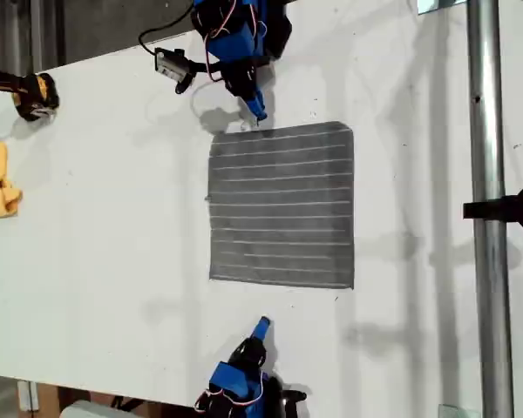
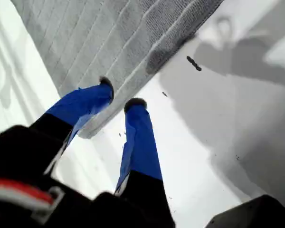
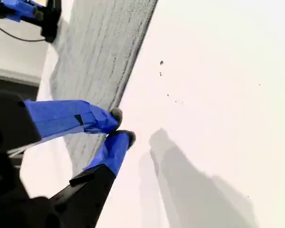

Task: Grasp corners of a towel and fold twice.

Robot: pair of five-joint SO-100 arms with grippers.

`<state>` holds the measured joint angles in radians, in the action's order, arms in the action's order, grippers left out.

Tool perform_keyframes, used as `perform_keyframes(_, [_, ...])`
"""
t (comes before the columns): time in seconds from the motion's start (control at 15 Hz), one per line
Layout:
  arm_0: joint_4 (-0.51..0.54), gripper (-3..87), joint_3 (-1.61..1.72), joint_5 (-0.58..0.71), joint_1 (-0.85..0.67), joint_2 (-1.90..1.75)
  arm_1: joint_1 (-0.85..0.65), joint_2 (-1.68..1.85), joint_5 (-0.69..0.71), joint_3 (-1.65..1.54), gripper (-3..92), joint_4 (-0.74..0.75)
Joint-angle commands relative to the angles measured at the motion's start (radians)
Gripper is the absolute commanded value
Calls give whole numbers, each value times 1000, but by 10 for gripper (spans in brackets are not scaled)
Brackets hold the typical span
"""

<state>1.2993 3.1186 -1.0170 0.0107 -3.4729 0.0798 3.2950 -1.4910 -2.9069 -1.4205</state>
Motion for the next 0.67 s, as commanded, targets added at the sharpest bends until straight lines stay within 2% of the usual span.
perform_keyframes(0.0, [-2, -14, 0, -419, -207, -2, -78, -3, 12, 5, -1, -8])
perform_keyframes(0.27, [-2, -14, 0, -430, -155, -2, -69, -3, 12, 11, -1, -9])
perform_keyframes(0.6, [0, -12, -2, -425, -166, -3, -75, -3, 5, 15, -1, -9])
